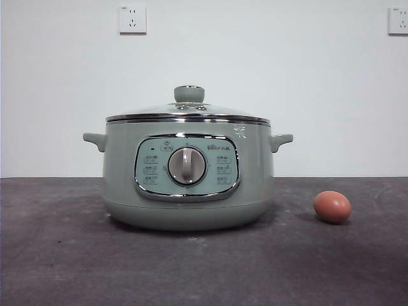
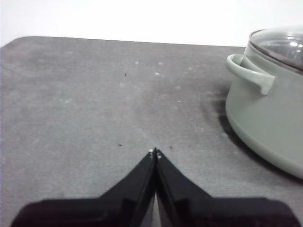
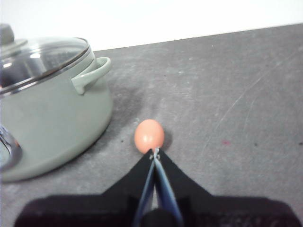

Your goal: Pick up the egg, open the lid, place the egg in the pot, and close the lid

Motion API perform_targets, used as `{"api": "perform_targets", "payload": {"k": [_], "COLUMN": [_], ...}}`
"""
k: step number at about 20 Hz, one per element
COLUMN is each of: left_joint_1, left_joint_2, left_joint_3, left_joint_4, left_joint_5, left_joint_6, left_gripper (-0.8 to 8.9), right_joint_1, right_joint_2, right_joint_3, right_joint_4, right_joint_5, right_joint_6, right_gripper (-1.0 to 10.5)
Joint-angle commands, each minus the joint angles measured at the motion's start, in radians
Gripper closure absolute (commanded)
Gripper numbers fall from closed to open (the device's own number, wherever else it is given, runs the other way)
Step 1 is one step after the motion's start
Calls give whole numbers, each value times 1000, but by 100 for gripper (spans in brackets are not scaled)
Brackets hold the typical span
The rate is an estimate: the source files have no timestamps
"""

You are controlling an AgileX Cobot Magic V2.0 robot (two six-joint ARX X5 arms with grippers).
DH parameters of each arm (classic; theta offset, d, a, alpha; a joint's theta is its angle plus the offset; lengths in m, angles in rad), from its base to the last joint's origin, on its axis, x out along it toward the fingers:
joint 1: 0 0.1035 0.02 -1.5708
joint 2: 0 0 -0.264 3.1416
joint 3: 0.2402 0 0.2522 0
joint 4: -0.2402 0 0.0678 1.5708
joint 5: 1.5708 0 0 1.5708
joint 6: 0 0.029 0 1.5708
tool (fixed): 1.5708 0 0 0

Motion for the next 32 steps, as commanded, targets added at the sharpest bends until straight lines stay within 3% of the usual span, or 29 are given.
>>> {"api": "perform_targets", "payload": {"k": [1,7,16,24,32], "left_joint_1": [2,2,2,2,2], "left_joint_2": [-3,-3,21,142,330], "left_joint_3": [-9,21,195,407,636], "left_joint_4": [-3,-16,-141,-267,-511], "left_joint_5": [44,137,234,367,526], "left_joint_6": [-36,-117,-154,-146,-3], "left_gripper": [816,821,821,821,821], "right_joint_1": [1,1,1,2,2], "right_joint_2": [-3,-3,78,287,509], "right_joint_3": [-15,29,234,527,827], "right_joint_4": [2,2,-97,-396,-751], "right_joint_5": [-2,-3,-17,-168,-215], "right_joint_6": [82,200,196,34,-164], "right_gripper": [946,957,959,958,958]}}
